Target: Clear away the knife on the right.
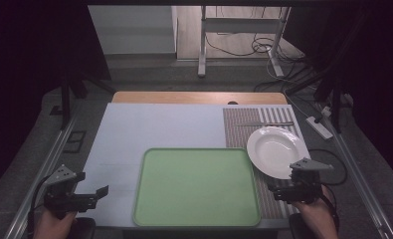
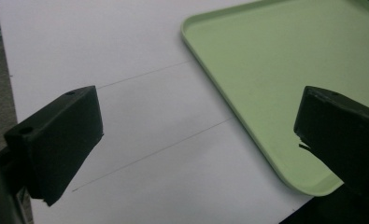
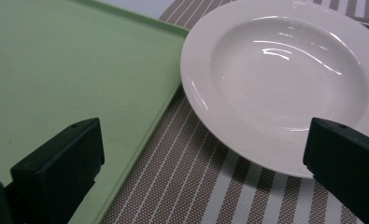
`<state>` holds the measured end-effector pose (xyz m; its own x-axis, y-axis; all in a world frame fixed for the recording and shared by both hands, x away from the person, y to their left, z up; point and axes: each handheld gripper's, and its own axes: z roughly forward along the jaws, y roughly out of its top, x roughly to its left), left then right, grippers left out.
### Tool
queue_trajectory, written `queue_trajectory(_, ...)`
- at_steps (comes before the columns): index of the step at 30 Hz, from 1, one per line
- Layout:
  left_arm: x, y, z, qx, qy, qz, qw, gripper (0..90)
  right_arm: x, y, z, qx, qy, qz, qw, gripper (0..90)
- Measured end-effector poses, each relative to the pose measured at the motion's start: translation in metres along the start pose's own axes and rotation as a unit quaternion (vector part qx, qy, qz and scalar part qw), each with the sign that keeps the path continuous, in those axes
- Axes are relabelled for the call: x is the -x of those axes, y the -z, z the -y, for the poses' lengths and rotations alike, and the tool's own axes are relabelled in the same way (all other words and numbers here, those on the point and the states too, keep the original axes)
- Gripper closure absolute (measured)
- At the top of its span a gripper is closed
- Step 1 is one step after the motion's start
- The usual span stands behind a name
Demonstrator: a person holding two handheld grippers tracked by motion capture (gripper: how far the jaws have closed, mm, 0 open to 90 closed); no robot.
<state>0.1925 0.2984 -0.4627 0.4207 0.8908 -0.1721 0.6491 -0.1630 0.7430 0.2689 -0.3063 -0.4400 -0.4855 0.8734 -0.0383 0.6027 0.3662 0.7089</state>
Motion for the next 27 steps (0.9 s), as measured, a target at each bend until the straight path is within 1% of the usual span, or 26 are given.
queue_trajectory(2, 0.0006, 0.0002, 0.0002, 0.0, -0.004, 0.001, 1.0, 1.5, -0.0006, -0.001, -0.0003, -0.003, 0.002, -0.004, 1.0, 0.0)
queue_trajectory(4, 0.0014, -0.0001, 0.0, -0.002, -0.007, 0.001, 1.0, 1.5, -0.0009, -0.001, -0.0004, -0.004, 0.003, -0.002, 1.0, 0.0)
queue_trajectory(7, 0.0021, -0.0003, -0.0003, -0.005, -0.011, -0.001, 0.9999, 1.5, -0.0005, -0.0013, -0.0003, -0.004, 0.002, -0.004, 1.0, 0.0)
queue_trajectory(10, 0.0031, 0.0002, -0.0002, -0.003, -0.011, -0.008, 0.9999, 1.6, -0.0004, -0.0015, -0.0004, -0.005, 0.002, -0.008, 1.0, 0.0)
queue_trajectory(12, 0.0031, 0.0004, -0.0003, -0.006, -0.008, -0.002, 0.9999, 1.6, -0.0006, -0.0017, -0.0008, -0.01, 0.006, -0.011, 0.9999, 0.0)
queue_trajectory(17, 0.0046, -0.0001, -0.0004, -0.008, -0.014, -0.006, 0.9999, 1.6, -0.0022, -0.0027, -0.001, -0.014, 0.014, -0.011, 0.9997, 0.0)
queue_trajectory(20, 0.0046, -0.0006, -0.0006, -0.01, -0.012, -0.007, 0.9998, 1.6, -0.0017, -0.0028, -0.001, -0.013, 0.008, -0.004, 0.9999, 0.0)
queue_trajectory(23, 0.0049, -0.0011, -0.0008, -0.013, -0.015, -0.008, 0.9998, 1.9, -0.0005, -0.003, -0.0012, -0.015, 0.002, -0.006, 0.9999, 0.0)
queue_trajectory(27, 0.0059, -0.0021, -0.0012, -0.017, -0.018, -0.009, 0.9997, 2.0, 0.0005, -0.0023, -0.0011, -0.011, -0.001, -0.013, 0.9999, 0.0)
